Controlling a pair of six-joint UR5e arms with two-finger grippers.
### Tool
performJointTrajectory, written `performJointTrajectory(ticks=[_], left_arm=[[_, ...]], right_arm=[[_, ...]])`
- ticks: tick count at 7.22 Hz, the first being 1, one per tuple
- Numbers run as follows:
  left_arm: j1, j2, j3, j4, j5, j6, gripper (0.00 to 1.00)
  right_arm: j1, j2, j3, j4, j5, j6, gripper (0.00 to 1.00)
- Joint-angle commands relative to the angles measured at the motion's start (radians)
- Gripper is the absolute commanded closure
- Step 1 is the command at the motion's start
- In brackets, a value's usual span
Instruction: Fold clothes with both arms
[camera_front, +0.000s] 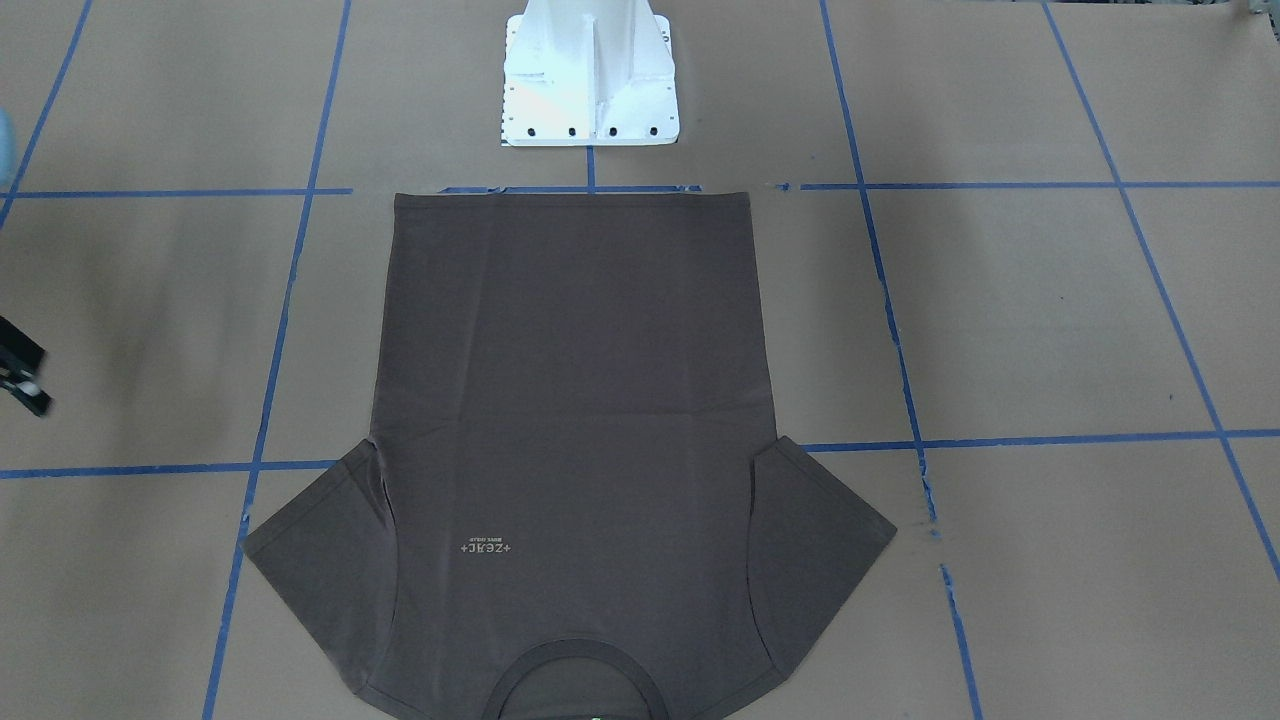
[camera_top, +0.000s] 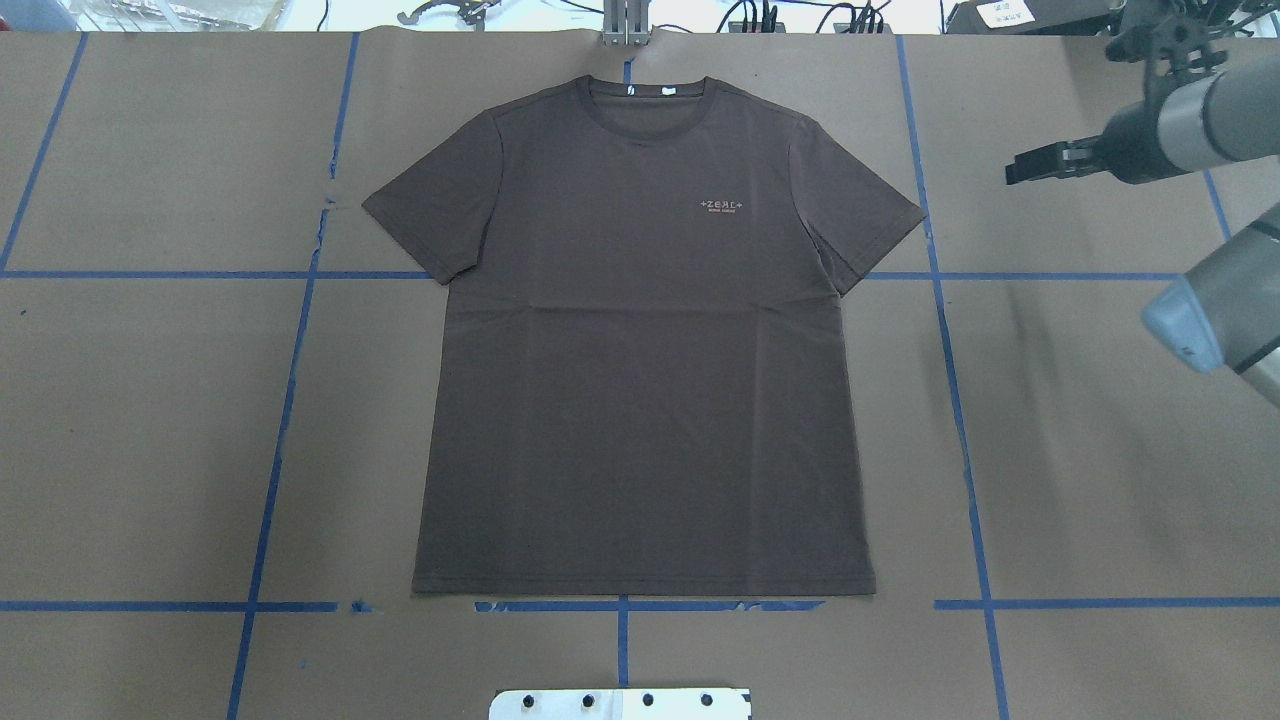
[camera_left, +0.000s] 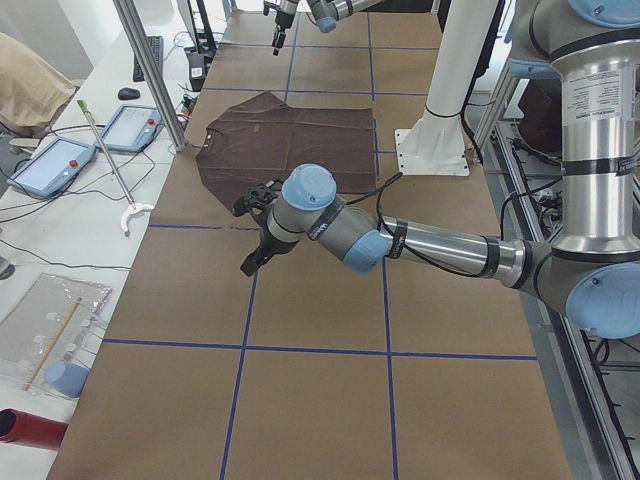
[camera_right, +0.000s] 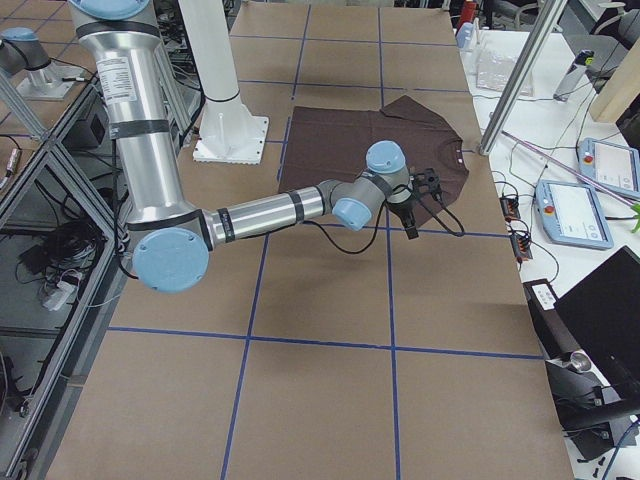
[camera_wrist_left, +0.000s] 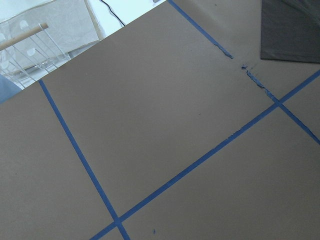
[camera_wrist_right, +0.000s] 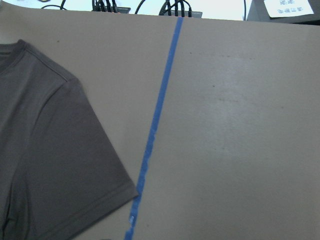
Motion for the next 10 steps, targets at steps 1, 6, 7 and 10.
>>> performJointTrajectory(ticks=[1,6,7,10], left_arm=[[-0.001,0.000,-0.002,0.000,0.000,0.001,0.00],[0.000,-0.003,0.000,0.000,0.000,0.000,0.00],[0.000,-0.003,0.000,0.000,0.000,0.000,0.00],[0.000,-0.003,0.001,0.000,0.000,0.001,0.00]], right_arm=[[-0.126,0.086,-0.121,0.091,-0.153,0.161,0.20],[-0.185,0.139,-0.224,0.091,-0.259,0.207,0.30],[-0.187,0.140,-0.230,0.091,-0.270,0.207,0.30],[-0.196,0.157,-0.261,0.091,-0.287,0.205,0.30]])
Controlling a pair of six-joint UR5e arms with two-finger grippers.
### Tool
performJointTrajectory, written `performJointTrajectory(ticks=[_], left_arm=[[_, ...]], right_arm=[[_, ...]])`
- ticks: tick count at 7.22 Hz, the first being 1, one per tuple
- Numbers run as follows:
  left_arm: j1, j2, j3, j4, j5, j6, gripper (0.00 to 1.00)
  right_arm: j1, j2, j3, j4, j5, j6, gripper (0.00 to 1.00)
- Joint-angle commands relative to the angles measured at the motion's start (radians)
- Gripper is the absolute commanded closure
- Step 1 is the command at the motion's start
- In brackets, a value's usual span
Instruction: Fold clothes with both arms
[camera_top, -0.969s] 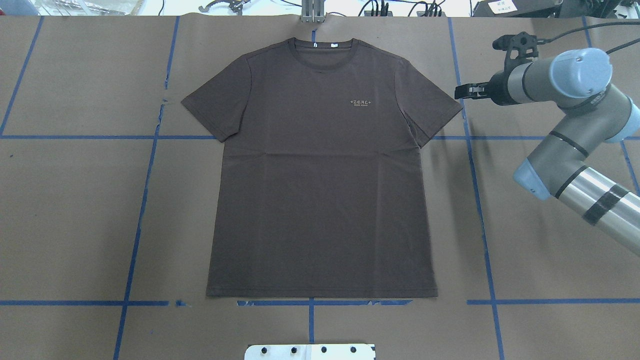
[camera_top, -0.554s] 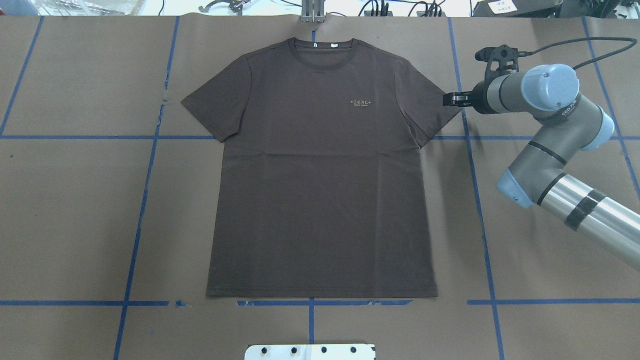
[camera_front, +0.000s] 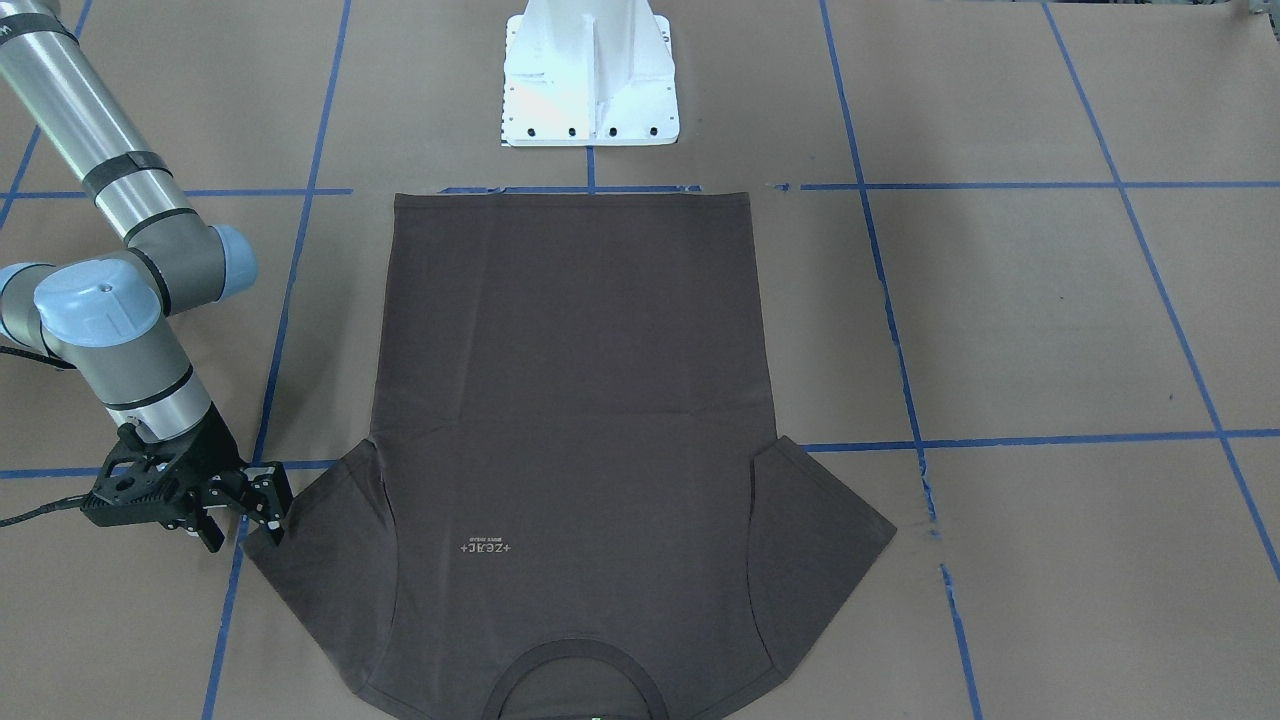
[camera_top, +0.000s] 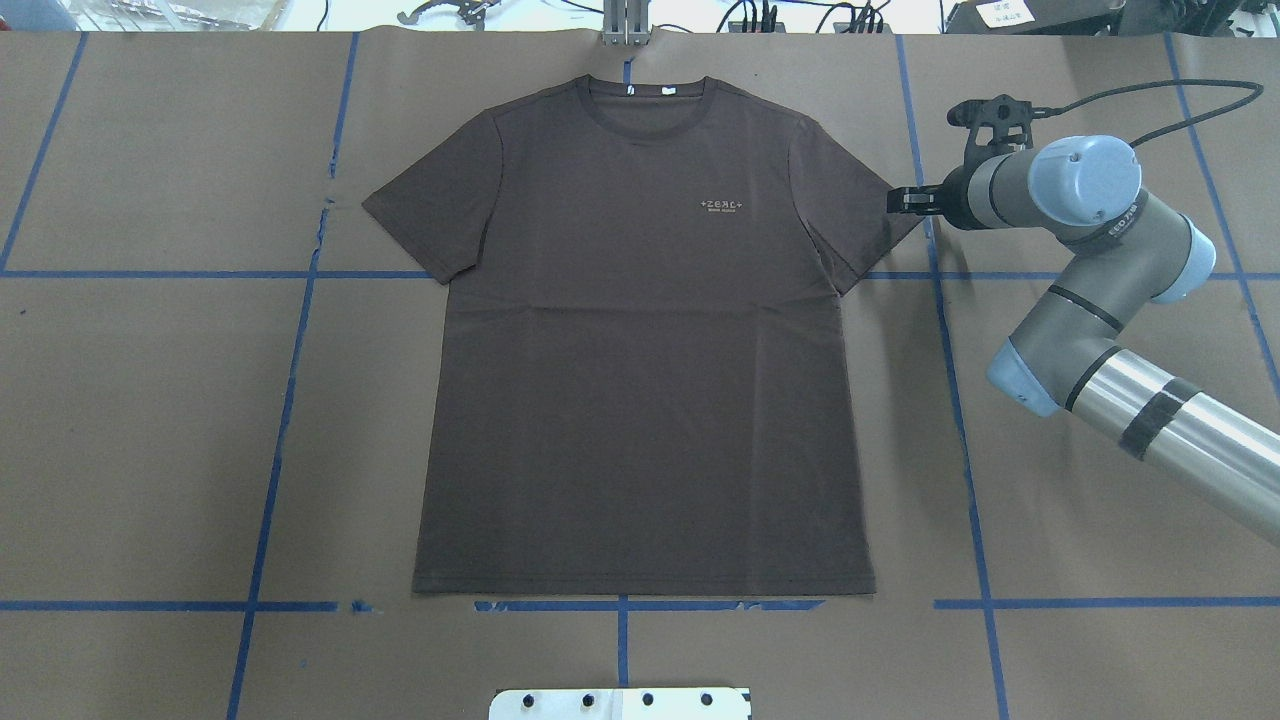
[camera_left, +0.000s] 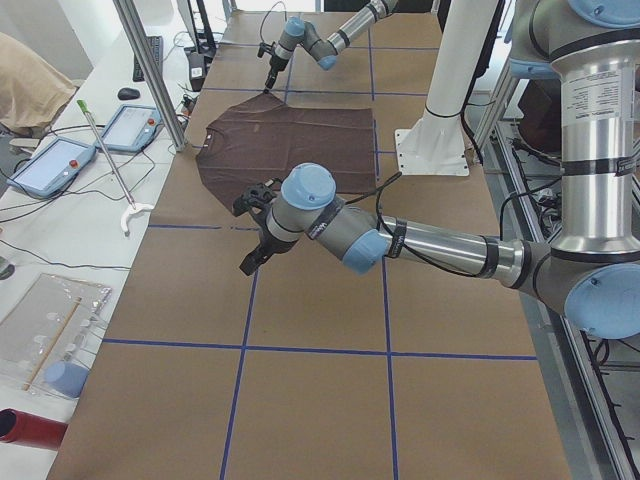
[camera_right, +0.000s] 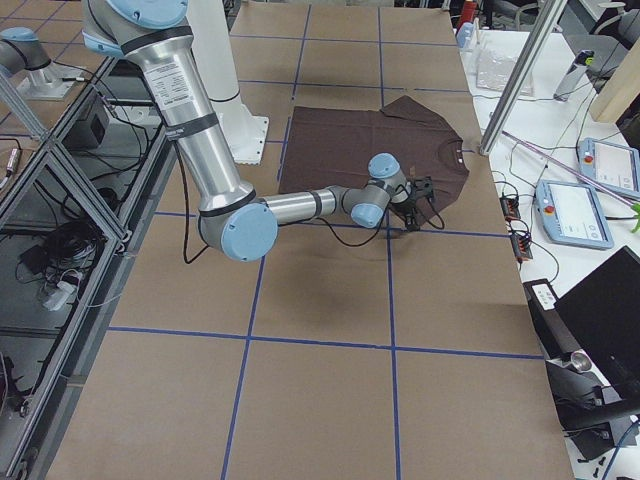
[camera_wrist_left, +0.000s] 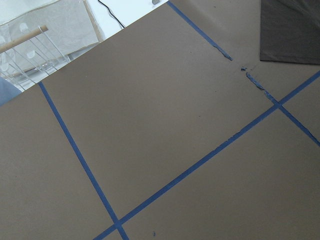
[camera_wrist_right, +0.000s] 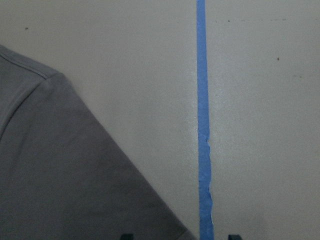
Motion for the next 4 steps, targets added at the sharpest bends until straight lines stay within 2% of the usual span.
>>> performJointTrajectory(ticks=[1,4], left_arm=[[0.000,0.002,0.001,-0.001,0.000,0.001,0.00],[0.000,0.002,0.001,0.001,0.000,0.001,0.00]], right_arm=[[-0.006,0.012,-0.017,0.000,-0.006,0.001,0.31],[-0.014,0.012,-0.019,0.000,-0.021,0.001,0.36]])
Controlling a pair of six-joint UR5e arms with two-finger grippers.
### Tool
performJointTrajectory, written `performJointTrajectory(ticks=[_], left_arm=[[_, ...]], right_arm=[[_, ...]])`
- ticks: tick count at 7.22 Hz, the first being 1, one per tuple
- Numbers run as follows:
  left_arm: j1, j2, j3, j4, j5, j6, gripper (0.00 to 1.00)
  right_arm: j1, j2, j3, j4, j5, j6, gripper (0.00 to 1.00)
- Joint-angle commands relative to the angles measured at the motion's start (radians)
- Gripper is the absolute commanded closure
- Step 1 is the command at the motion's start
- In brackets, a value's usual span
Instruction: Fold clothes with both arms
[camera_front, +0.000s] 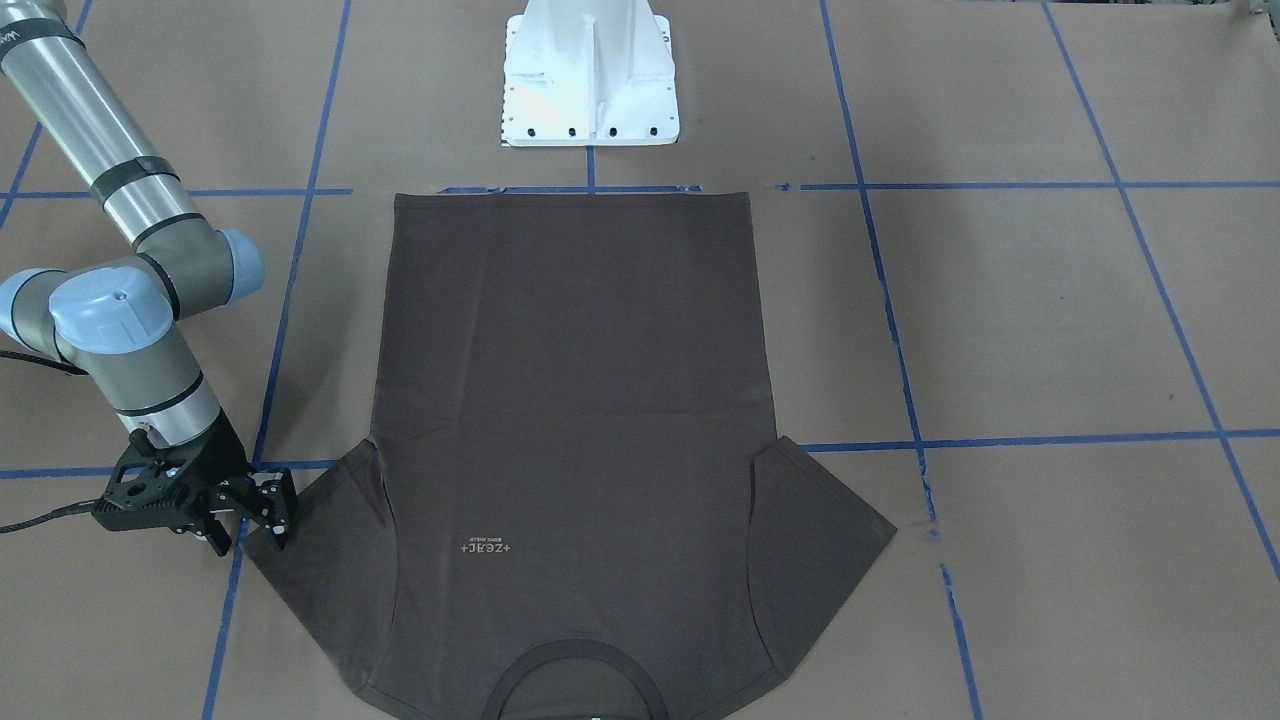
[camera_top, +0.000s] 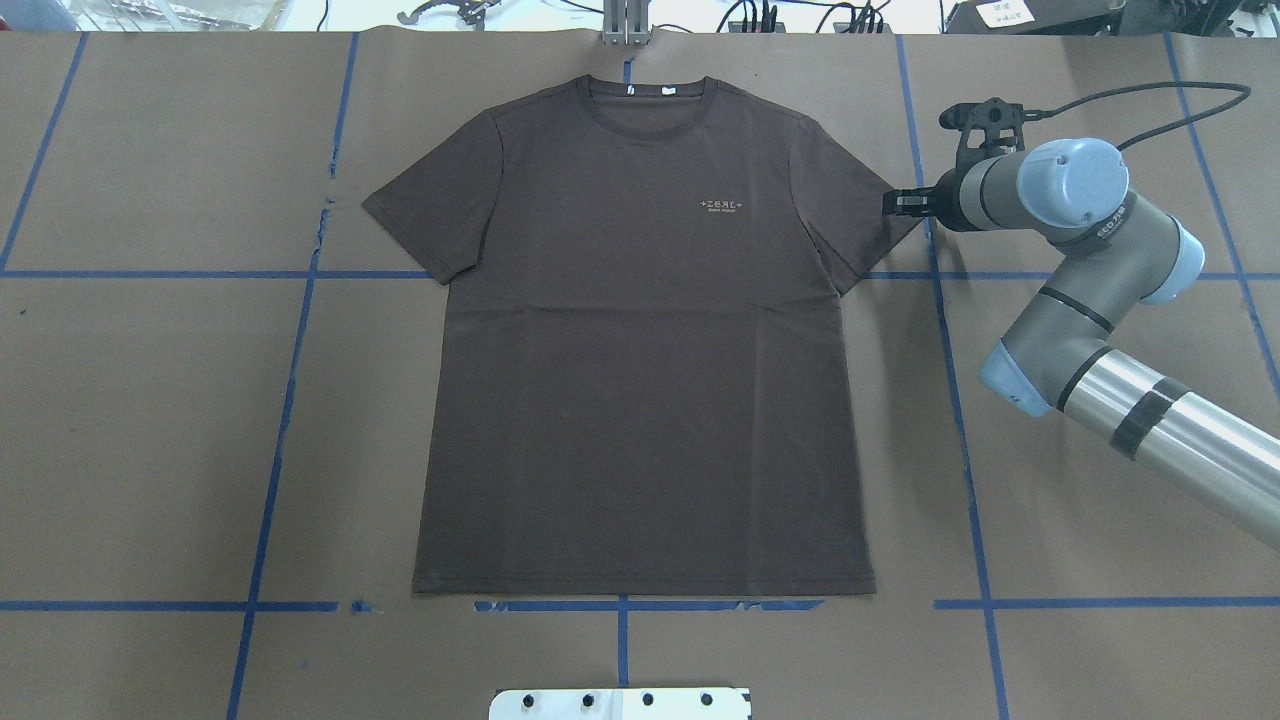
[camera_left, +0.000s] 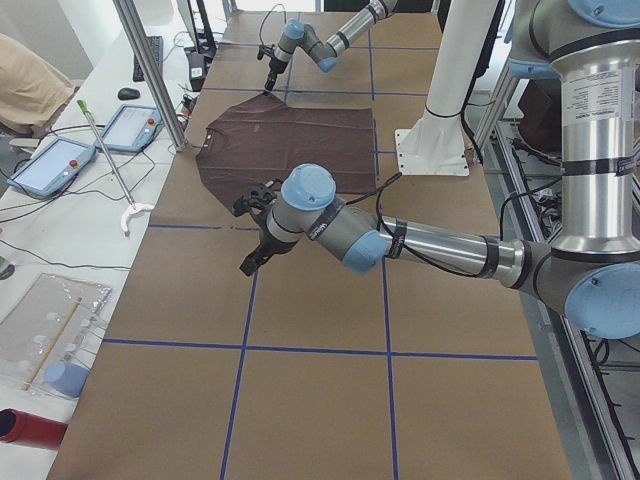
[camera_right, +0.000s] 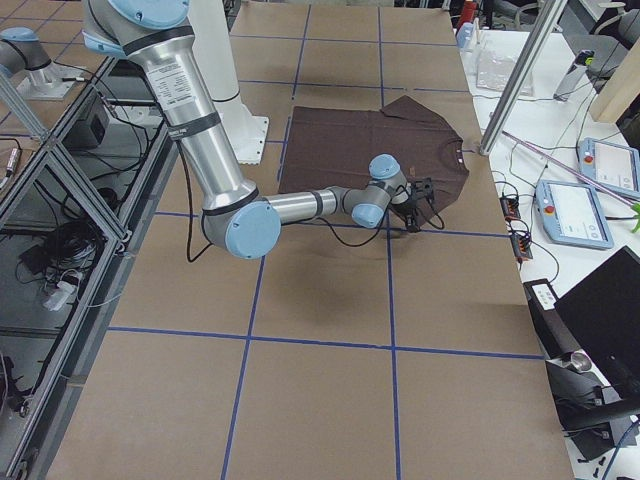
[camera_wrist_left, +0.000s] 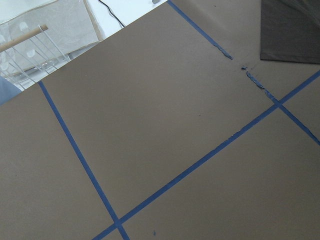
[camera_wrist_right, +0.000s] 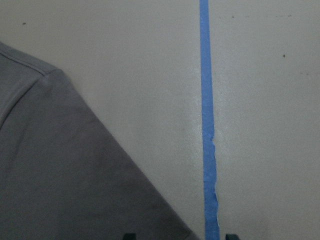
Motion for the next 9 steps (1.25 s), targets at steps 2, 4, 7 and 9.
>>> performJointTrajectory(ticks=[2,4,7,9], left_arm=[[-0.002,0.000,0.000,0.001,0.000,0.000,0.00],[0.000,0.002,0.000,0.001,0.000,0.000,0.00],[-0.002,0.002,0.000,-0.001,0.000,0.000,0.00],[0.000,0.002,0.000,-0.001,0.000,0.000,0.00]], right_arm=[[-0.005,0.000,-0.002,0.000,-0.011,0.001,0.90],[-0.005,0.022,0.000,-0.005,-0.011,0.000,1.00],[-0.005,0.089,0.078,-0.195,-0.011,0.007,1.00],[-0.051,0.167,0.144,-0.360,-0.076,0.065,1.00]])
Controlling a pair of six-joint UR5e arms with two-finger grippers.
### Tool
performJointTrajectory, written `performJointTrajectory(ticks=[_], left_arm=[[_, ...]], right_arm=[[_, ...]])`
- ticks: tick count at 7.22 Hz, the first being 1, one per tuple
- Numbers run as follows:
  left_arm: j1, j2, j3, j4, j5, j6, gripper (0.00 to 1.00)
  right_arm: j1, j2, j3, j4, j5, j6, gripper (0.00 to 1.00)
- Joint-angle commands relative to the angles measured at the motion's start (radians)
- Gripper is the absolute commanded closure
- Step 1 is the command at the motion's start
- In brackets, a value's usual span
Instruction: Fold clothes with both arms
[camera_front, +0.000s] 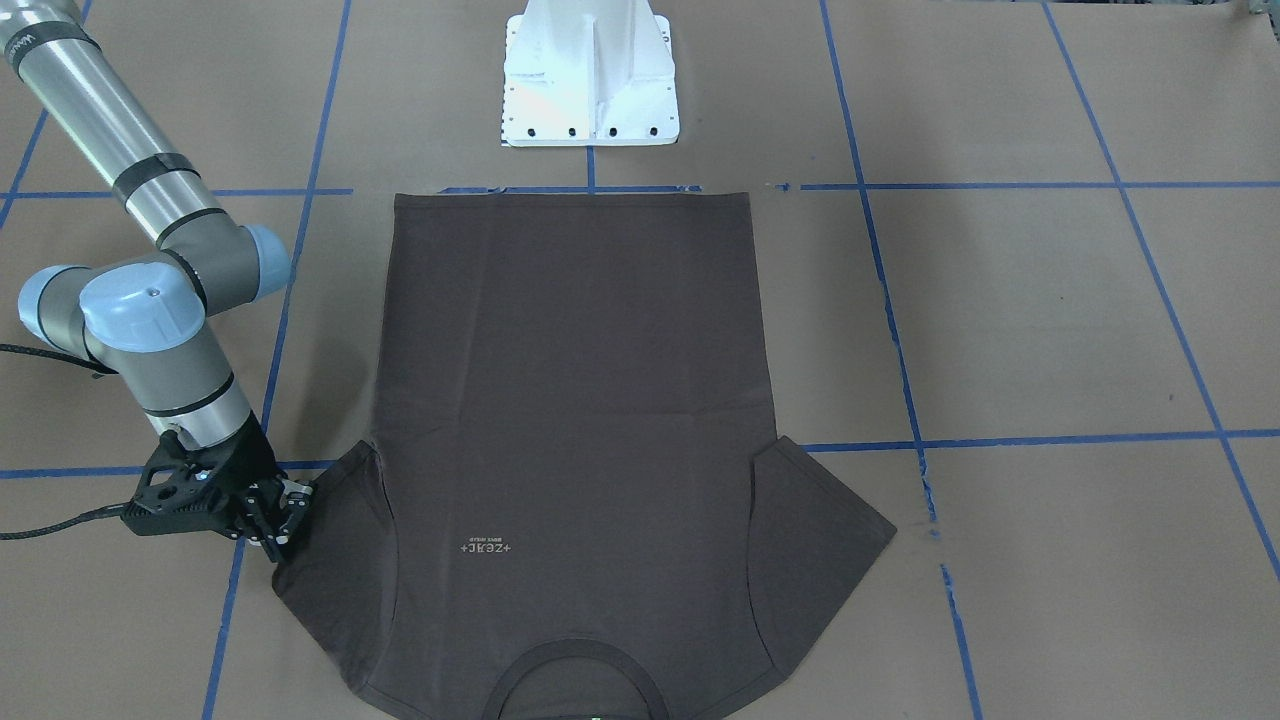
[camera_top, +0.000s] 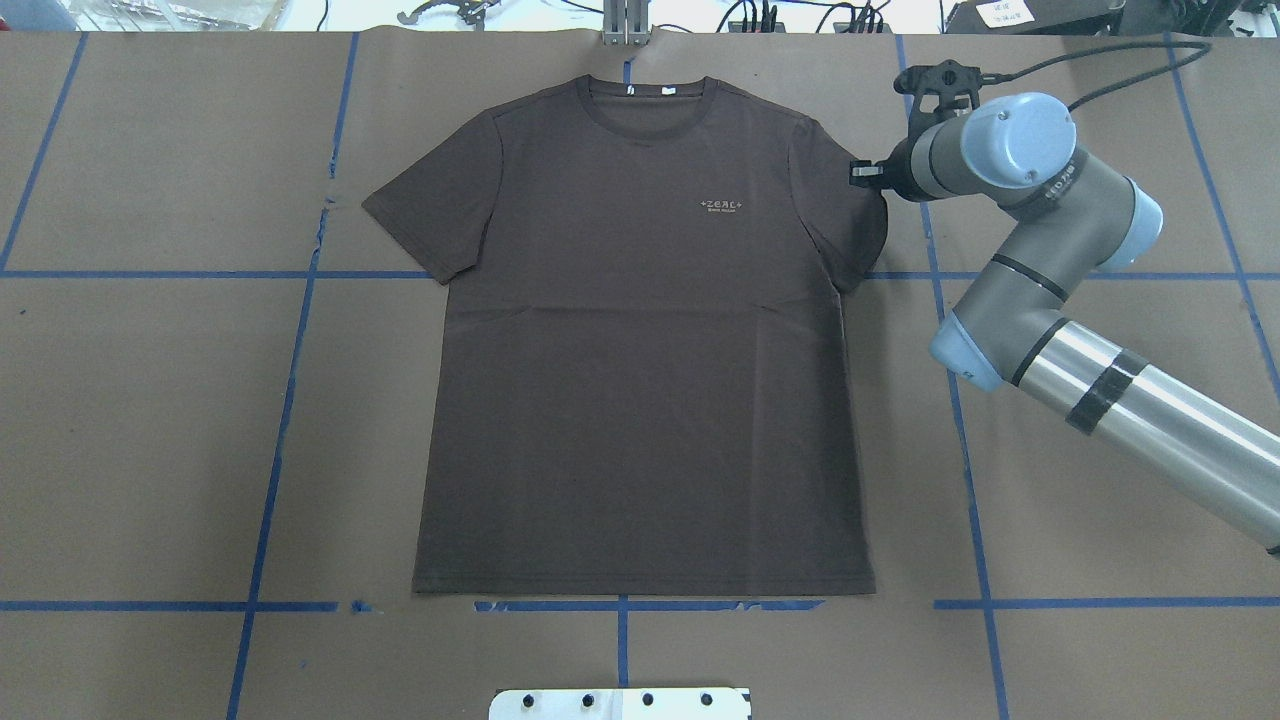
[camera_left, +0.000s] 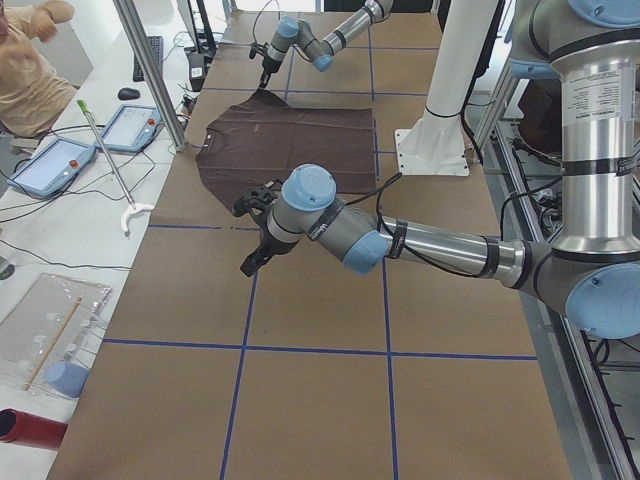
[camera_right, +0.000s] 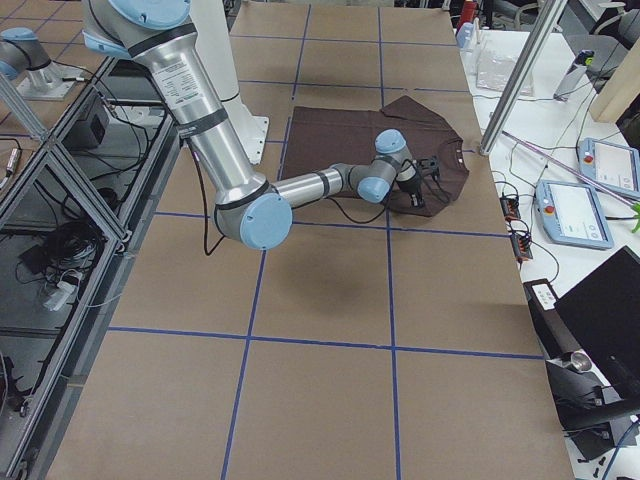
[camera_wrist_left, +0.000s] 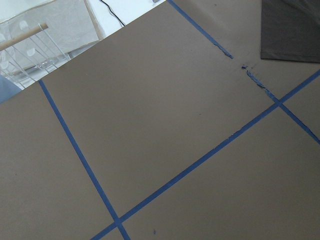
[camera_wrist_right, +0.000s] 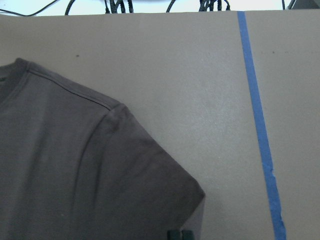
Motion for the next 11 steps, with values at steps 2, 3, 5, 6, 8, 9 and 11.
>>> performJointTrajectory(ticks=[2,3,5,6,8,9,11], left_arm=[[0.000,0.000,-0.002,0.001,0.000,0.000,0.00],[-0.001,0.000,0.000,0.000,0.000,0.000,0.00],[0.000,0.002,0.000,0.001,0.000,0.001,0.00],[0.000,0.002,0.000,0.001,0.000,0.000,0.00],[0.002,-0.021,0.000,0.001,0.003,-0.003,0.00],[0.002,-0.066,0.011,0.000,0.000,-0.082,0.00],[0.032,-0.106,0.011,-0.107,0.003,-0.170,0.00]], right_arm=[[-0.102,0.125,0.010,-0.095,-0.129,0.107,1.00],[-0.124,0.144,-0.005,-0.095,-0.150,0.119,1.00],[-0.158,0.174,-0.050,-0.092,-0.204,0.121,1.00],[-0.167,0.170,-0.061,-0.090,-0.215,0.127,0.01],[-0.154,0.206,-0.058,-0.151,-0.206,0.112,0.00],[-0.109,0.246,-0.043,-0.249,-0.095,0.053,0.00],[0.035,0.129,0.153,-0.314,0.155,-0.110,0.00]])
